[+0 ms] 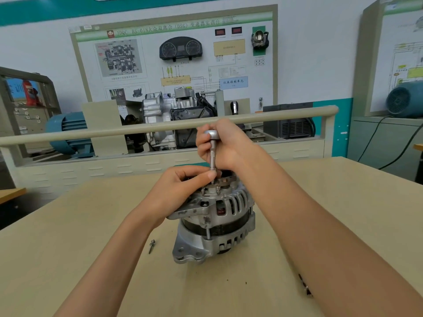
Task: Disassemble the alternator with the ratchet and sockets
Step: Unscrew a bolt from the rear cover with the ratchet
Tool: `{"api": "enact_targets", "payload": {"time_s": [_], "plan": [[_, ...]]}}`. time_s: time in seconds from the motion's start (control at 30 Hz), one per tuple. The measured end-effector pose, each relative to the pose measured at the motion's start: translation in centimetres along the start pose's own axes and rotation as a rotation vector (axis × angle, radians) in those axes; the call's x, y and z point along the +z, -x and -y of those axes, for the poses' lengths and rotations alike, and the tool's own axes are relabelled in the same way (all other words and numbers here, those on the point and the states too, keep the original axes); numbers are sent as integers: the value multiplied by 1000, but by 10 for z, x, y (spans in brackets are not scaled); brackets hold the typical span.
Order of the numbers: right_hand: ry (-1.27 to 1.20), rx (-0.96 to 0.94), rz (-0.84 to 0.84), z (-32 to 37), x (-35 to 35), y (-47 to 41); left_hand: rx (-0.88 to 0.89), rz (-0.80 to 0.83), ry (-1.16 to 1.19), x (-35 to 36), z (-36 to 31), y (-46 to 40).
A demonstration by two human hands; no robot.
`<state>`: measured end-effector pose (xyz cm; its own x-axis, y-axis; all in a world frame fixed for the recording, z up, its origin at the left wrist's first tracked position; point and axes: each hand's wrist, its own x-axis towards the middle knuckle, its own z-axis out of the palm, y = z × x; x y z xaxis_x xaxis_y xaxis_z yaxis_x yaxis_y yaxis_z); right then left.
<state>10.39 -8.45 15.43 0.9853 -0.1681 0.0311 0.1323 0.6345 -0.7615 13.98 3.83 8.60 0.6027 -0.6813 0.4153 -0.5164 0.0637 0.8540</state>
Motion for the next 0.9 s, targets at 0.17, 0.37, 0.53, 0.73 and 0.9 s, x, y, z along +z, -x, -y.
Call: {"api": "enact_targets", "payload": {"time_s": [0.17,0.37,0.53,0.73,0.9], "plan": [[-123,172,265,3,-18,-3,-2,19,-1,-1,0,1],[-55,-5,53,2,-14,10,2,-3,17,0,0,-2],[38,-457,-315,-20,4,15,20,-17,33,1,0,-1],[180,-197,-155,-8,6,13,-20,-1,31,0,-1,0],[143,104,296,2,-3,8,-22,62,11,-1,-4,0]]}}
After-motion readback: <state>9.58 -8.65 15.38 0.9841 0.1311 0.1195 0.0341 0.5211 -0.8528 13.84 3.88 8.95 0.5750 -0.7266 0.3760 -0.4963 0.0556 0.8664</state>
